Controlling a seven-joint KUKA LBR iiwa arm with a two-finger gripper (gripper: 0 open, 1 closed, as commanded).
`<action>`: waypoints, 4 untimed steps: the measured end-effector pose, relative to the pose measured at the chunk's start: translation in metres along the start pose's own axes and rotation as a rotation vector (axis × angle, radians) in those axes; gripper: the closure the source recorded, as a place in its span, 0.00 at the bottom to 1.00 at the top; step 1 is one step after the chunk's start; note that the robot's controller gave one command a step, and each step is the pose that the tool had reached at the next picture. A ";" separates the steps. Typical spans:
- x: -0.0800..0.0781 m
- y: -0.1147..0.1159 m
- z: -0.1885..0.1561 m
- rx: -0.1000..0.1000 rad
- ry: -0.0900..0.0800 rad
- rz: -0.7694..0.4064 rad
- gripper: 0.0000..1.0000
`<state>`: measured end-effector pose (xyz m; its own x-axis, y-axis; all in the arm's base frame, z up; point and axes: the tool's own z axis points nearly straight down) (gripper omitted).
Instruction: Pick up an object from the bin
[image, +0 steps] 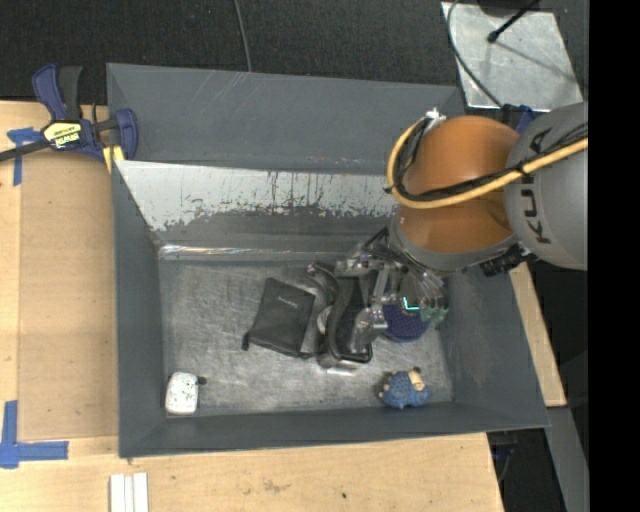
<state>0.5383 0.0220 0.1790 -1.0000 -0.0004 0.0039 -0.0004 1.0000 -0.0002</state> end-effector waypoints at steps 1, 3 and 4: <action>-0.016 0.012 0.063 0.004 -0.013 -0.364 0.00; -0.050 0.022 0.058 0.004 -0.005 -1.429 0.00; -0.053 0.023 0.074 0.004 -0.005 -1.651 0.00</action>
Offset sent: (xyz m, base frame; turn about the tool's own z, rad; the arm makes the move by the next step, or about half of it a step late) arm 0.0188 0.0205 -0.1090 -0.5037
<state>0.5913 0.0452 0.1046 0.0807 -0.9967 -0.0005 -0.9967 -0.0807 -0.0017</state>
